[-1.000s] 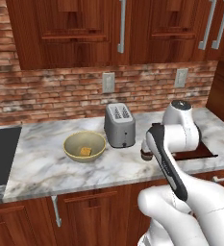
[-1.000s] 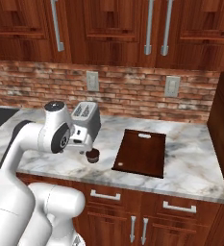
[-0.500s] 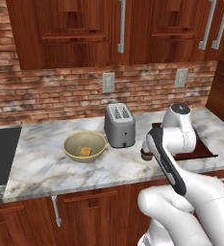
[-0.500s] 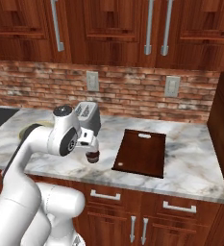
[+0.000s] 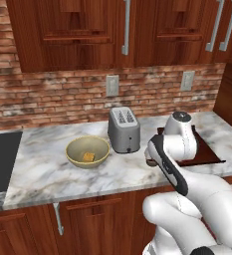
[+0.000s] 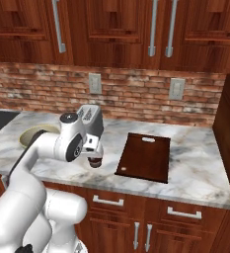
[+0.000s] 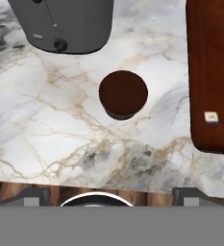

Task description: Place the bowl with cake and the cupcake onto the tray.

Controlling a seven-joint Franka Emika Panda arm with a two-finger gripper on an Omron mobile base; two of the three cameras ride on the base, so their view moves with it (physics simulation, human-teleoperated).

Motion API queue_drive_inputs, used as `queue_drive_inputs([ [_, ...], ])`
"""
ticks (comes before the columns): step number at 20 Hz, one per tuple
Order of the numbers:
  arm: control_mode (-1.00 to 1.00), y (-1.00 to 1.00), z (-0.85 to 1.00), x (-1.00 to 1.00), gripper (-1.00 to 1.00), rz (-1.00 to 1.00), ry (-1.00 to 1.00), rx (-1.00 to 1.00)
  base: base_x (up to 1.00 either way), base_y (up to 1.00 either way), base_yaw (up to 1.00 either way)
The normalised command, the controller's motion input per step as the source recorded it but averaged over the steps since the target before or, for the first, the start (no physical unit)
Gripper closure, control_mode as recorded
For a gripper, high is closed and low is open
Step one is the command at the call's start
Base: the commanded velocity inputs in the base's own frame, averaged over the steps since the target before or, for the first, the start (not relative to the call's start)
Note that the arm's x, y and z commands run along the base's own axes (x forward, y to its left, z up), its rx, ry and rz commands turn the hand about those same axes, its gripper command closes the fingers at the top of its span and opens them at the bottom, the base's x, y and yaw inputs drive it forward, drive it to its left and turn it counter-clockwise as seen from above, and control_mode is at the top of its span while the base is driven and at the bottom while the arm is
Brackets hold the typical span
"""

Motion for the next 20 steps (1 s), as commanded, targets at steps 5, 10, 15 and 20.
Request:
queue_drive_inputs([
  [5,-1.0,-0.02,-0.28,0.13,-1.0,0.0,0.0,0.0,0.0,0.0,0.0],
  [10,-1.0,-0.01,-0.24,0.09,-1.0,0.0,0.0,0.0,0.0,0.0,0.0],
  [15,-1.0,-0.02,-0.17,0.11,-1.0,0.0,0.0,0.0,0.0,0.0,0.0],
  [20,-1.0,-0.03,-0.11,0.22,-1.0,0.0,0.0,0.0,0.0,0.0,0.0],
])
